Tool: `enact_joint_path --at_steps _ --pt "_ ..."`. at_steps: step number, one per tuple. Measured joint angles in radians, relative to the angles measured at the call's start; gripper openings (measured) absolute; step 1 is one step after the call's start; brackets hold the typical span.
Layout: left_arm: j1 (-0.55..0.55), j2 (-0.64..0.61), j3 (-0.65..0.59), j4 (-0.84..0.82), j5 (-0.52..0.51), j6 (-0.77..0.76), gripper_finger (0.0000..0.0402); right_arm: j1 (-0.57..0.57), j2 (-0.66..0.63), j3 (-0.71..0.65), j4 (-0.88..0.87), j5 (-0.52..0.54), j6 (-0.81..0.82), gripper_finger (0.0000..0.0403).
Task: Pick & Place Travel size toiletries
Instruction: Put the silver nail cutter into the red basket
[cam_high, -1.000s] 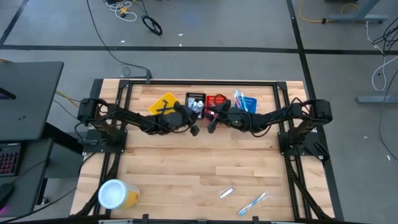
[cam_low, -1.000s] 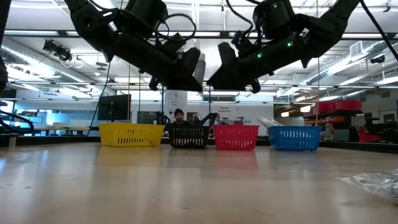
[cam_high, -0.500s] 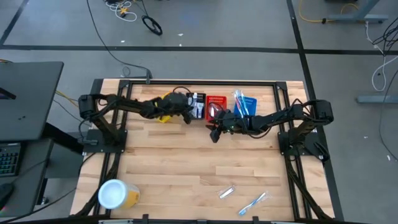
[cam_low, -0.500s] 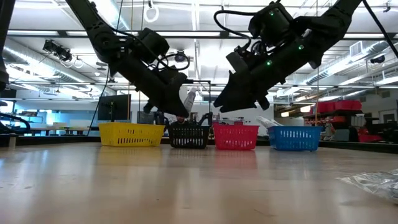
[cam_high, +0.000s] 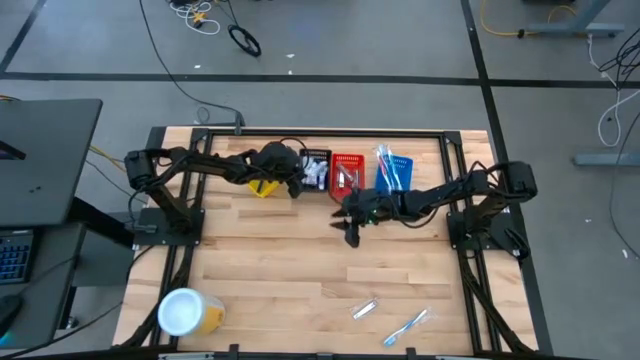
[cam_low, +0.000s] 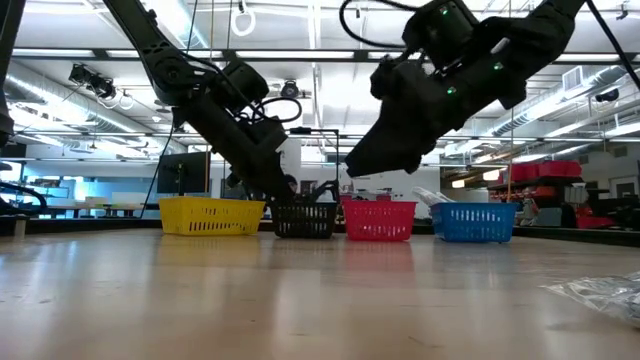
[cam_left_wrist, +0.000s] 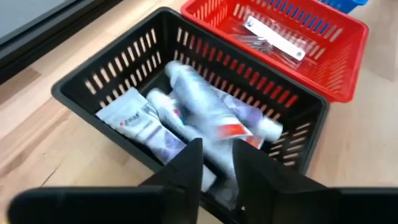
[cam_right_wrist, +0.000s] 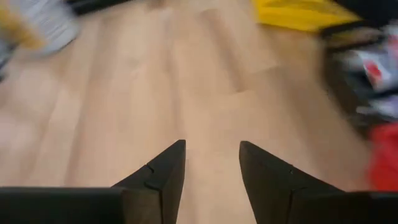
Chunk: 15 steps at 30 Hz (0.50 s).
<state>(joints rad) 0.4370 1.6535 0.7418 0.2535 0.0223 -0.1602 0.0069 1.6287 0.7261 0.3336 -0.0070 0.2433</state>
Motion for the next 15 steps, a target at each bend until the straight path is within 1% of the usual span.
enact_joint_path --at_steps 4,7,9,11,15 --pt "0.000 0.000 0.000 0.002 0.000 -0.001 0.0118 0.064 0.000 0.000 0.000 -0.128 -0.096 0.0161" --pt "-0.001 0.000 0.000 0.007 -0.001 -0.011 0.0128 0.125 0.000 0.000 0.021 -0.218 -0.108 0.0161" --pt "-0.001 0.000 0.000 0.008 -0.002 -0.011 0.0130 0.175 -0.001 0.000 0.040 -0.258 -0.102 0.0161" --pt "-0.001 0.000 0.000 0.007 -0.002 -0.011 0.0130 0.231 -0.002 0.000 0.030 -0.284 -0.124 0.0161" --pt "-0.002 0.000 0.000 0.007 -0.002 -0.022 0.0128 0.341 -0.002 0.000 -0.052 -0.283 -0.145 0.0161"
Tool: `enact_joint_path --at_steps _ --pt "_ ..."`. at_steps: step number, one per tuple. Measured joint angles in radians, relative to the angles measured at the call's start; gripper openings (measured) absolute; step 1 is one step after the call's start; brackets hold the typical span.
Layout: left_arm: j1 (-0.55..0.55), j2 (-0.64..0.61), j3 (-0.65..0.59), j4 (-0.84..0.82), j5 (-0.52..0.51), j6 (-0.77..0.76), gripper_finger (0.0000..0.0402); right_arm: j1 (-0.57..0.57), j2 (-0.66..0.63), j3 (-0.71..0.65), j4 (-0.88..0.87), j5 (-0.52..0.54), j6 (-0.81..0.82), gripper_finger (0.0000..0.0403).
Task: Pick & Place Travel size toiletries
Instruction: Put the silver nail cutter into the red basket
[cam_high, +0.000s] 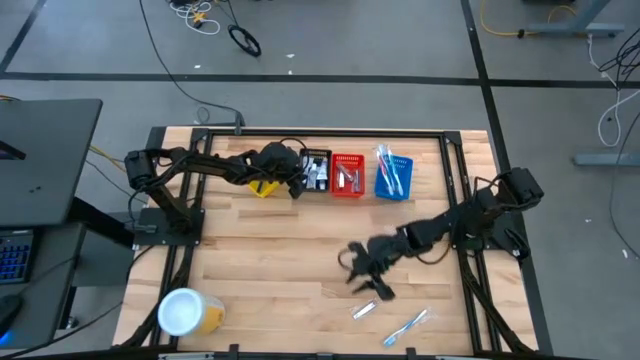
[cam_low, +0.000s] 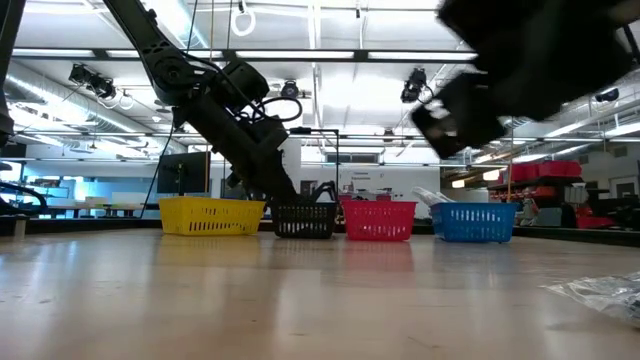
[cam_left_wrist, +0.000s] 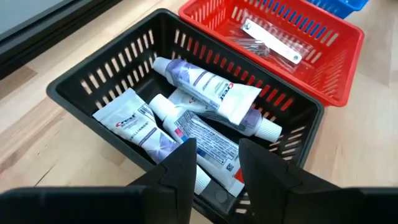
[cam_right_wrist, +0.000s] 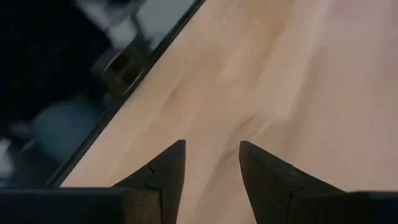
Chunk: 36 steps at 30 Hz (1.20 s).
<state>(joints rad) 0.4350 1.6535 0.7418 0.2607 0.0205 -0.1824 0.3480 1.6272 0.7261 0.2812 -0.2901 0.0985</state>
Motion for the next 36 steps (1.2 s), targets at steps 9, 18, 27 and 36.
enact_joint_path --at_steps 9,18,27,36 --pt "0.000 0.000 0.000 0.000 -0.001 -0.039 0.0128 0.168 0.000 0.000 -0.235 0.094 0.042 0.0161" --pt "0.000 0.000 0.000 -0.001 -0.001 -0.042 0.0127 0.277 0.015 0.000 -0.225 0.286 0.101 0.0161" --pt "0.000 0.000 0.000 -0.001 -0.001 -0.049 0.0127 0.298 0.128 0.003 -0.189 0.334 0.086 0.0161" --pt "0.000 0.000 0.000 -0.001 -0.001 -0.050 0.0127 0.293 0.144 0.004 -0.187 0.367 0.086 0.0130"
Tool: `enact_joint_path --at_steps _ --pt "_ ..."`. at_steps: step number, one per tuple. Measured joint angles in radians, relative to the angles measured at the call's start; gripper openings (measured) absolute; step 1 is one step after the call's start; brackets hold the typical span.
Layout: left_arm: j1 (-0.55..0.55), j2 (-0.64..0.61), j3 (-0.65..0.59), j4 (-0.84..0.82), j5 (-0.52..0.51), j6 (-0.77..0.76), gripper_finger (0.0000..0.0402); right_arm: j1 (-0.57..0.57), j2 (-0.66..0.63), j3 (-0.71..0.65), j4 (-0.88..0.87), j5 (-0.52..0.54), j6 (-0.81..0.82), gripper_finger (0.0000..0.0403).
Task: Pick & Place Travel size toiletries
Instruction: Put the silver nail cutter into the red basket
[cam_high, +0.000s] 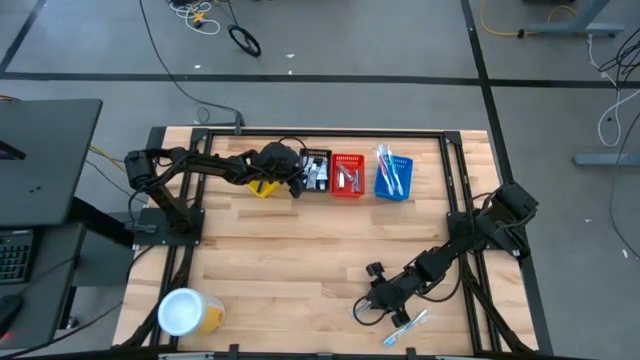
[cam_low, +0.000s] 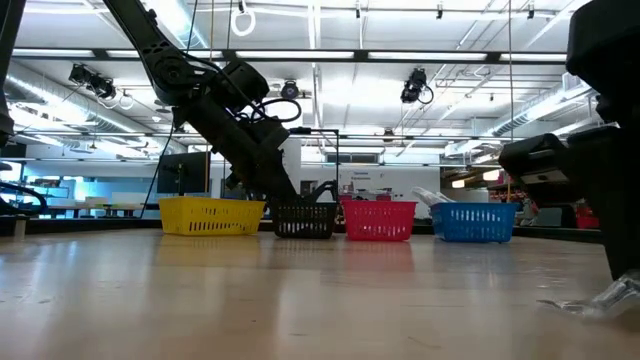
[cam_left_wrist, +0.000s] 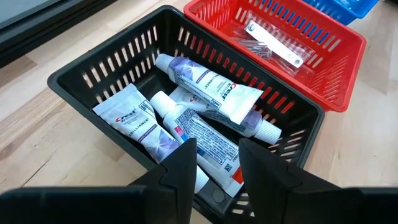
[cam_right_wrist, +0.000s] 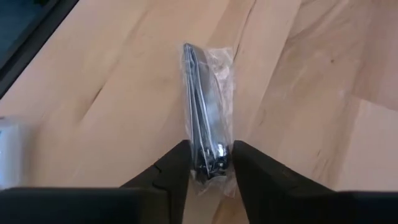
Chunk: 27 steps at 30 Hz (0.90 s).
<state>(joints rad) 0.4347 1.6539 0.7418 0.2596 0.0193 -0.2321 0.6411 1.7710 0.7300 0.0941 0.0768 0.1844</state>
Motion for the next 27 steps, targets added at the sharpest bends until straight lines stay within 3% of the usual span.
enact_joint_path --at_steps 9,18,24,27 --pt "0.000 0.000 0.000 0.000 -0.005 0.000 0.0127 0.000 -0.008 -0.006 0.069 0.076 -0.030 0.0084" --pt "-0.001 0.000 0.000 0.000 -0.020 0.000 0.0127 -0.049 -0.031 -0.006 0.106 0.598 -0.222 0.0081" --pt "-0.001 0.000 0.000 0.001 -0.039 0.000 0.0127 -0.226 -0.032 -0.006 0.114 0.996 -0.332 0.0081" --pt "-0.001 0.000 0.000 0.001 -0.038 0.000 0.0127 -0.357 -0.034 -0.006 0.154 1.043 -0.309 0.0081"
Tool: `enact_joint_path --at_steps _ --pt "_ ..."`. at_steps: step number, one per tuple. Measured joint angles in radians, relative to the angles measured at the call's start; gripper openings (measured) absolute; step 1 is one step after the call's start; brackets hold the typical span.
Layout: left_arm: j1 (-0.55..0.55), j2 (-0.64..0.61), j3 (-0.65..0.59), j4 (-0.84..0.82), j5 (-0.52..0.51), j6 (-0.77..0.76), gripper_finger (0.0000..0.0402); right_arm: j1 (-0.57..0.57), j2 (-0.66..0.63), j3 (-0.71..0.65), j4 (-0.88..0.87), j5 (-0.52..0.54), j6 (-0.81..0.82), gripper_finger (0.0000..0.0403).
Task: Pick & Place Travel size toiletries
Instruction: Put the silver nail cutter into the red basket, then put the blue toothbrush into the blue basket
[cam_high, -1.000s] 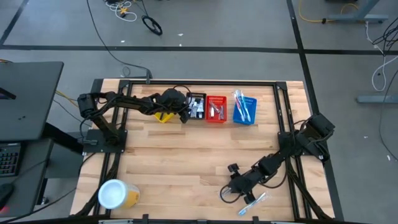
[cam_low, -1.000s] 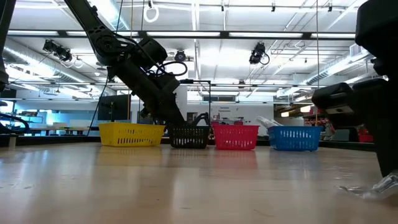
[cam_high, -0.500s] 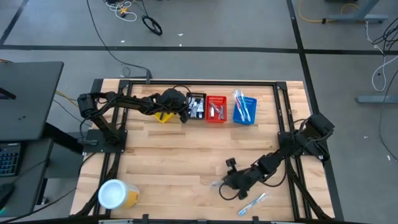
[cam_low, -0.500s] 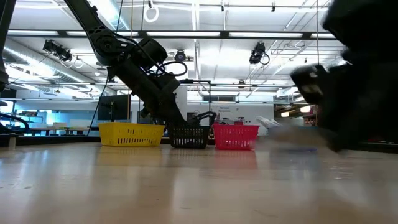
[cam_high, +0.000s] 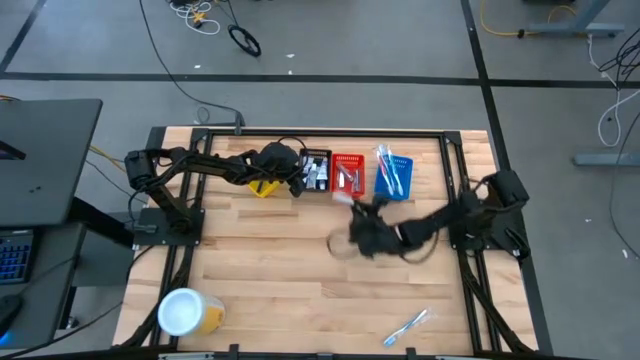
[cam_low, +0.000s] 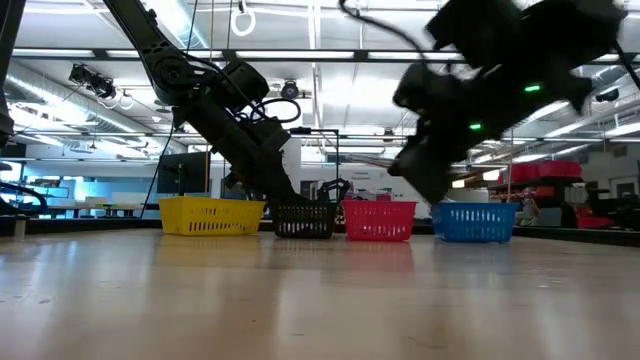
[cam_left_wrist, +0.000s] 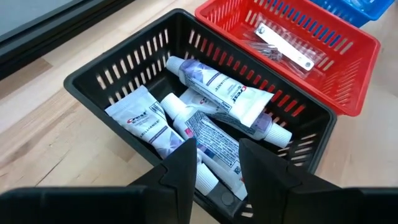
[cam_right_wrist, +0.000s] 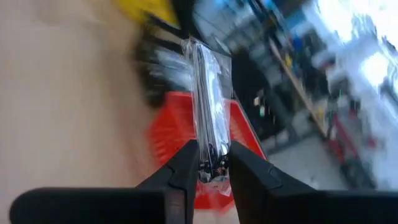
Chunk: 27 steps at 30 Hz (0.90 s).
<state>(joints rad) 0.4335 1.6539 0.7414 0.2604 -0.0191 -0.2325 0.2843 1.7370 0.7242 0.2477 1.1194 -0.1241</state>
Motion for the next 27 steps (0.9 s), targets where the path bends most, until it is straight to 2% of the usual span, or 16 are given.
enact_joint_path --at_steps 2,7,9,15,27 --pt "0.000 0.000 0.000 0.000 0.000 0.000 0.0127 -0.090 -0.005 0.000 0.041 -0.088 0.053 0.0081" --pt "0.000 0.000 0.000 0.000 0.000 0.000 0.0127 -0.290 -0.005 0.001 0.080 -0.432 0.142 0.0081" --pt "0.000 0.000 0.000 0.000 0.000 0.000 0.0127 -0.339 -0.005 0.001 0.070 -0.517 0.158 0.0085" --pt "0.000 0.000 0.000 0.000 0.000 0.000 0.0127 -0.397 -0.006 0.002 0.053 -0.507 0.211 0.0100" --pt "0.000 0.000 0.000 0.000 0.001 0.000 0.0127 -0.396 -0.006 0.020 0.039 -0.522 0.214 0.0127"
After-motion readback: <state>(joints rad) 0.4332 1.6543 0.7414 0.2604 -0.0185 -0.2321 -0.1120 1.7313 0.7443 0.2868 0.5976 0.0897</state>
